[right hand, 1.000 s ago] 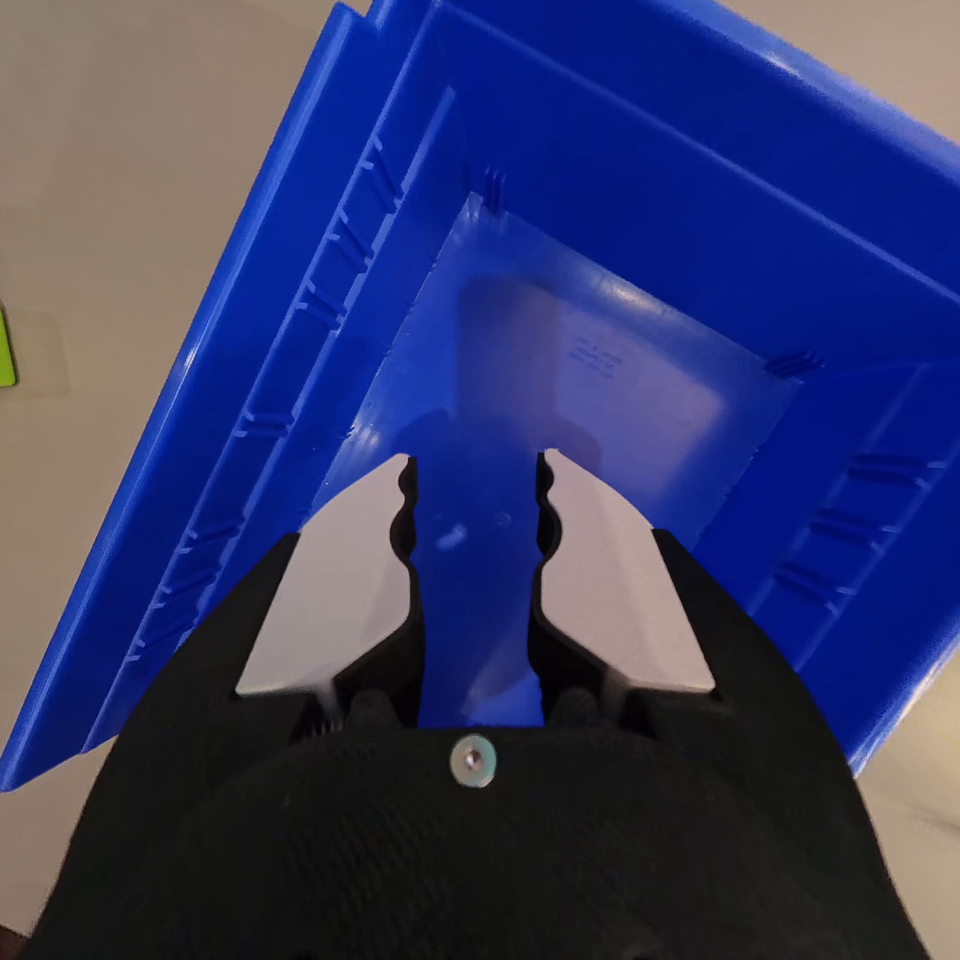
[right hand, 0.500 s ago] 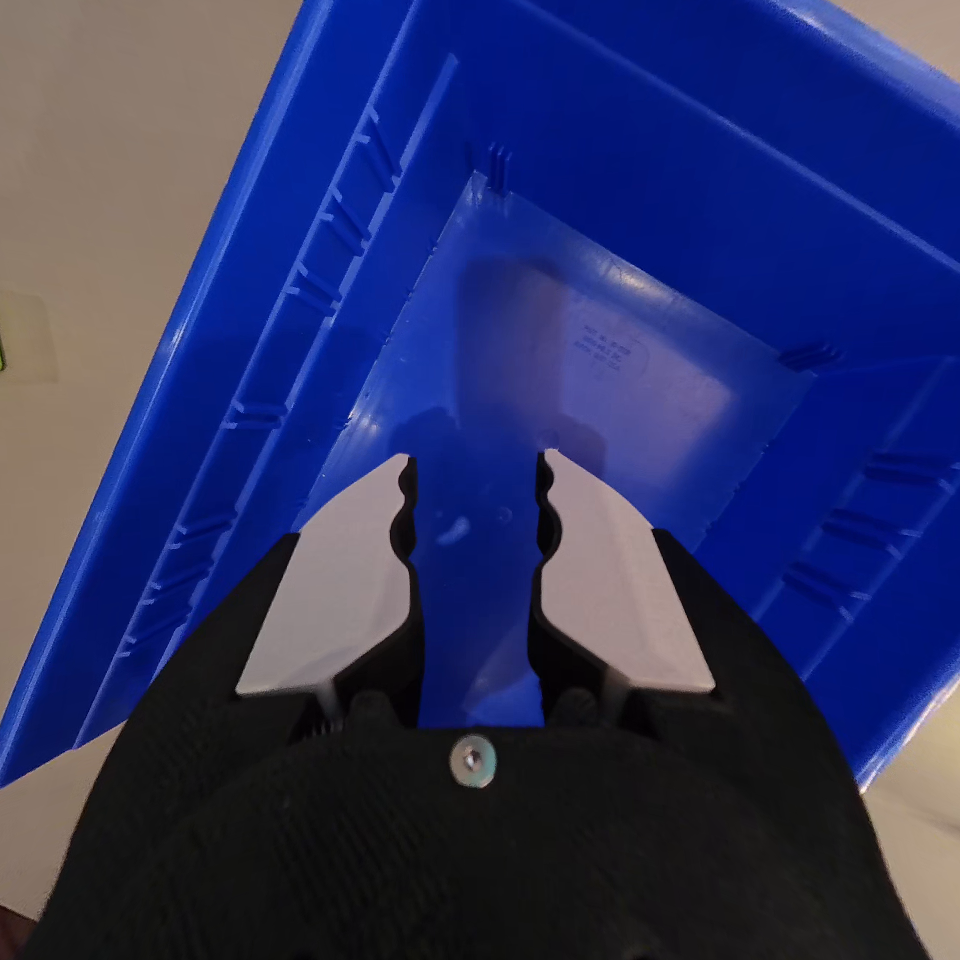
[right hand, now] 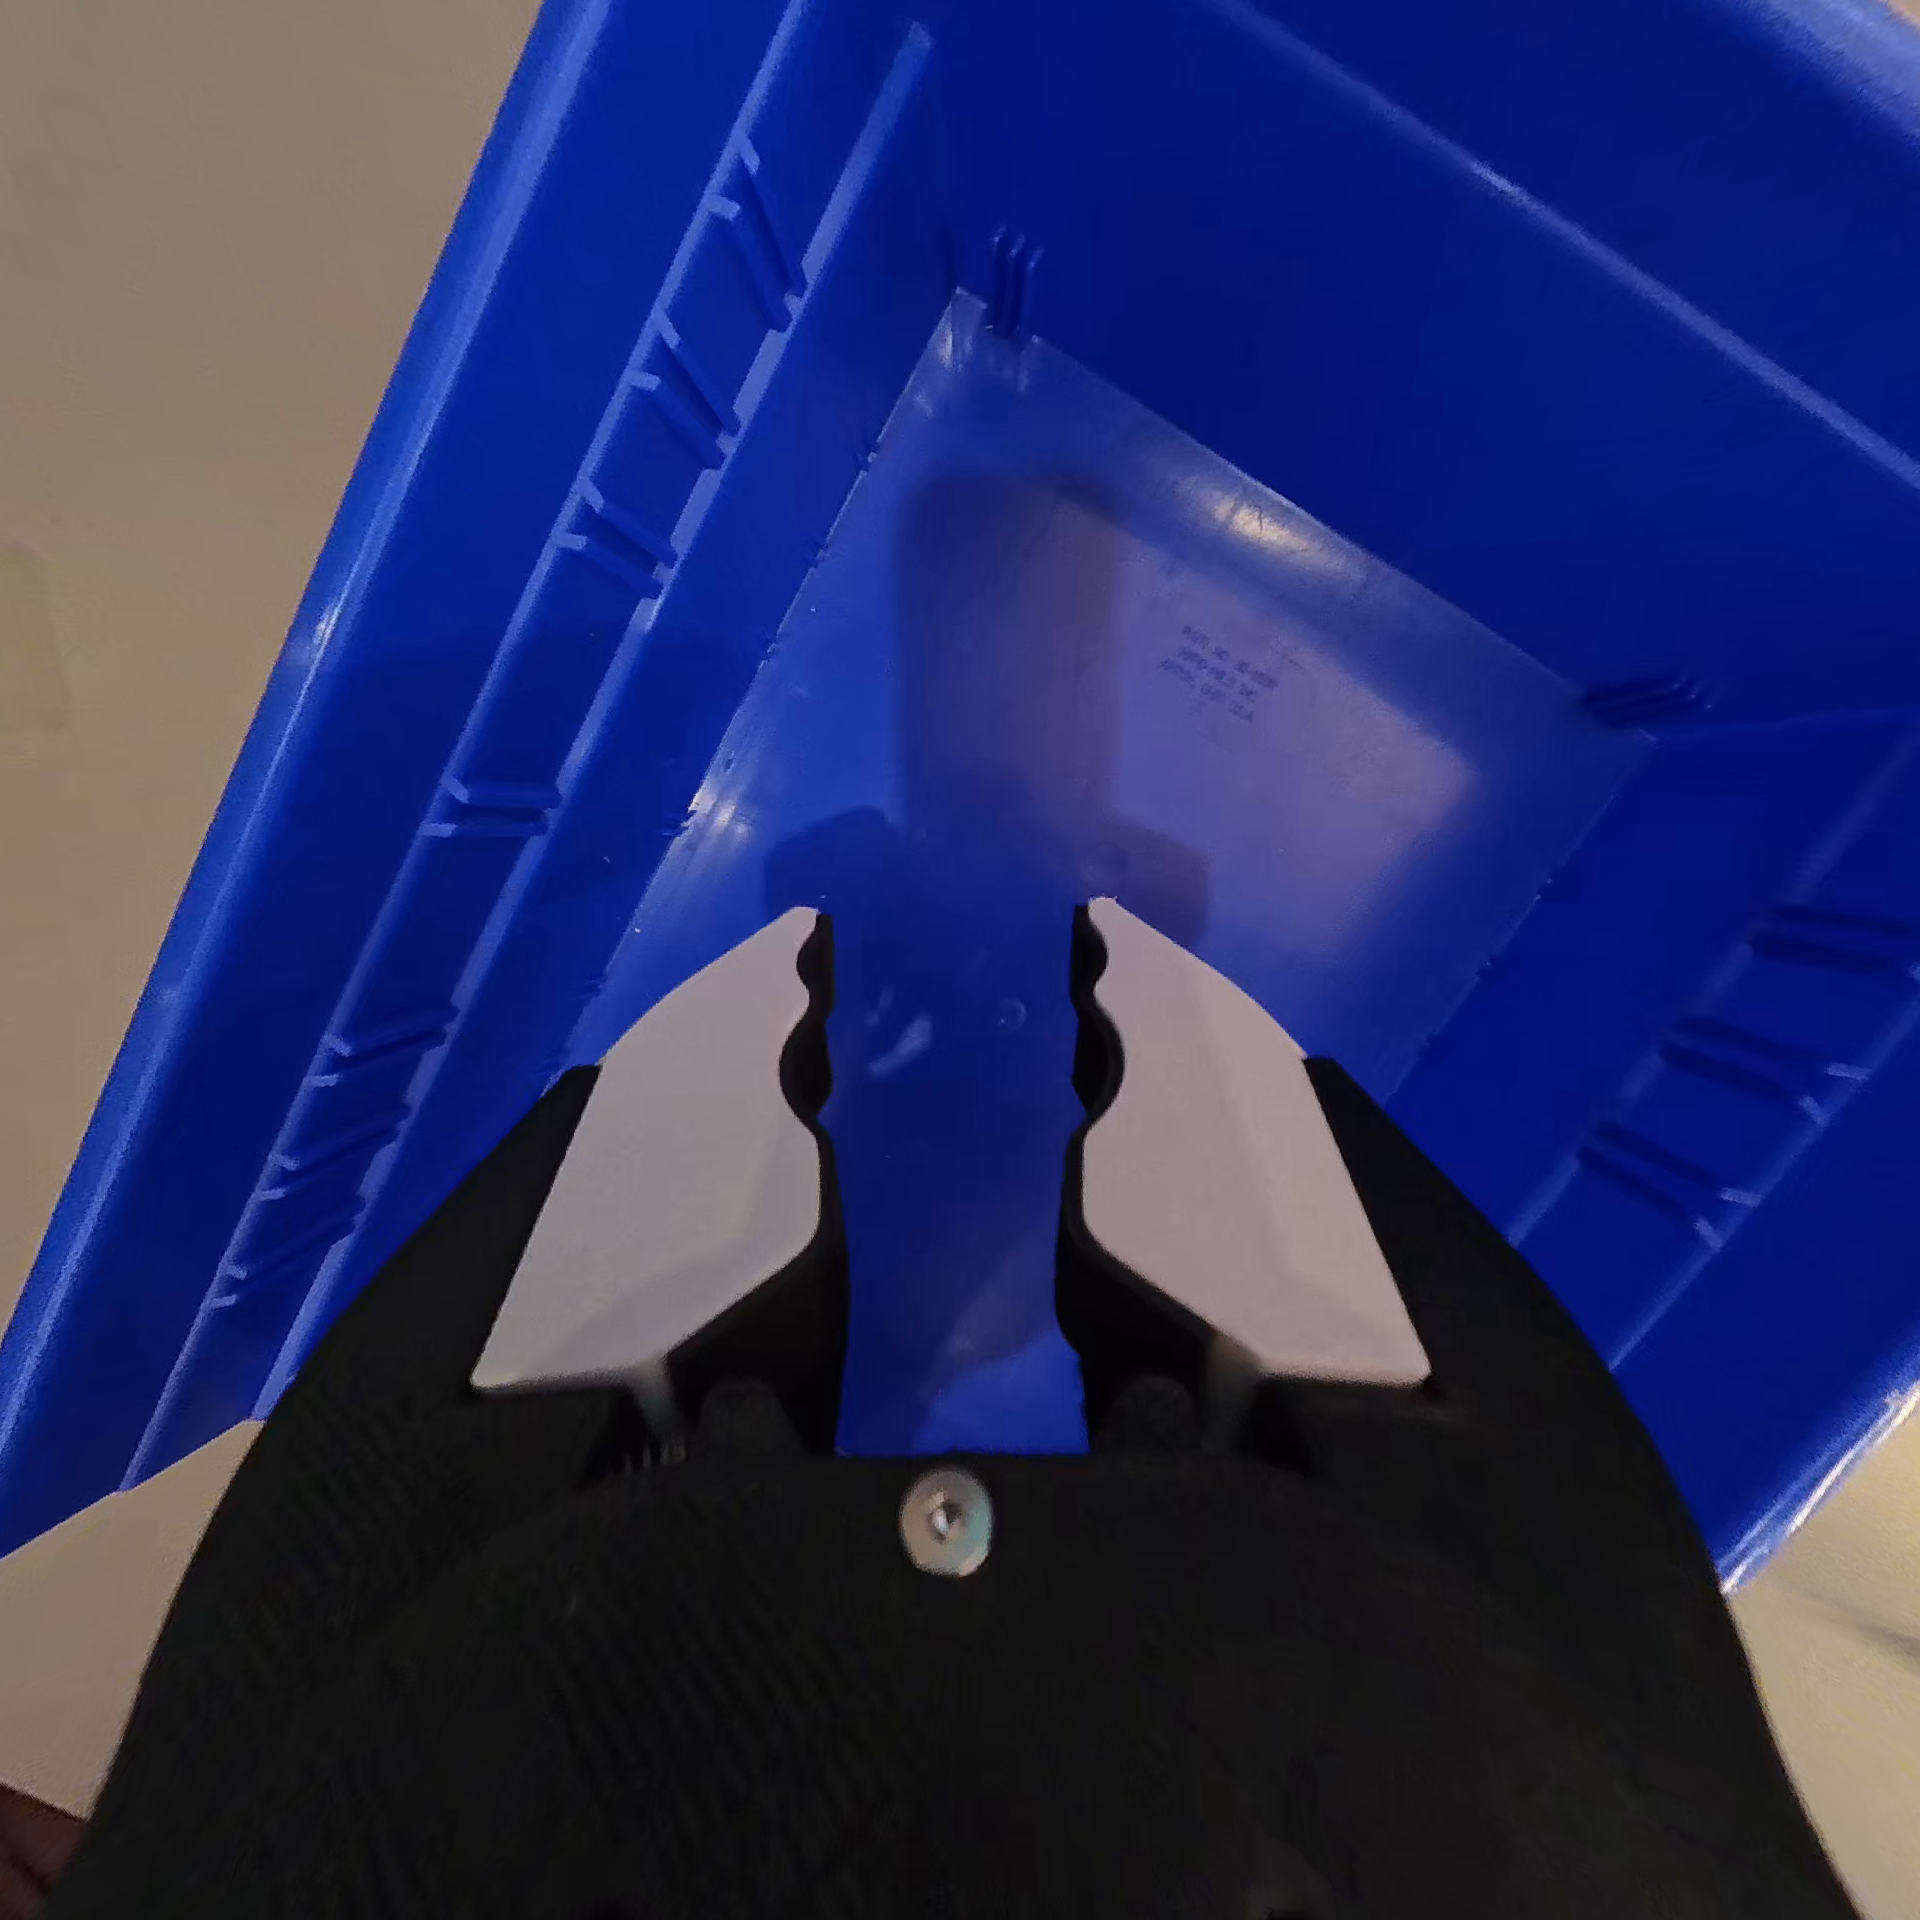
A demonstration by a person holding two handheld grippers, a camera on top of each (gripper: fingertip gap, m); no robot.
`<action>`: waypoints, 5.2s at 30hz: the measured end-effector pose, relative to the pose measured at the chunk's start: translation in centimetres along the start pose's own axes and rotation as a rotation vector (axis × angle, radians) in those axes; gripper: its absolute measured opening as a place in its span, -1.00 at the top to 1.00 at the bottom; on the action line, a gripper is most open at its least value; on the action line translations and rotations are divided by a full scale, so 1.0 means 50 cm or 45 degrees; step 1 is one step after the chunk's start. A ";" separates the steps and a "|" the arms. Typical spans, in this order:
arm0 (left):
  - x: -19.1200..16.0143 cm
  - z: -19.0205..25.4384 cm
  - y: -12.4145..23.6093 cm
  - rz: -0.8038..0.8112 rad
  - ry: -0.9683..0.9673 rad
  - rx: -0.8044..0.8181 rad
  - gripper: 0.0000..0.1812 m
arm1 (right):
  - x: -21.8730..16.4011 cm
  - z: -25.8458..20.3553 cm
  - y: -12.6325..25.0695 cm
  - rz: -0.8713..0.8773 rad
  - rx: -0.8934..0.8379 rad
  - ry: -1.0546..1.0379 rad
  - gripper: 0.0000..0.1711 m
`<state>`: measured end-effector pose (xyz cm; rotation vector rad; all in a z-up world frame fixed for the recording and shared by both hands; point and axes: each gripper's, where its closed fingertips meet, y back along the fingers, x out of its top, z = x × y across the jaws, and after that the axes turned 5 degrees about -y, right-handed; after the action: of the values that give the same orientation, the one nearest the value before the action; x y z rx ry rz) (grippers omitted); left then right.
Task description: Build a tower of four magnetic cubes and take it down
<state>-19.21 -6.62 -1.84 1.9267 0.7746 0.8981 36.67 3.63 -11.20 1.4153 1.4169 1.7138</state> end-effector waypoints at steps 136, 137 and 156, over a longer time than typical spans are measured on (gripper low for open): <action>0.354 0.478 -0.019 0.505 -0.439 -0.500 0.45 | -0.044 -0.012 -0.016 -0.202 -0.032 0.095 0.46; 0.354 0.478 -0.019 0.502 -0.447 -0.492 0.45 | -0.045 -0.012 -0.017 -0.206 -0.031 0.094 0.46; 0.220 -0.086 -0.011 0.827 -0.056 0.058 0.46 | -0.057 -0.010 -0.029 -0.237 -0.028 0.086 0.46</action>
<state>-16.79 4.12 2.50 2.2712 0.1244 1.2143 36.85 1.48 -13.61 1.1835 1.5099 1.6661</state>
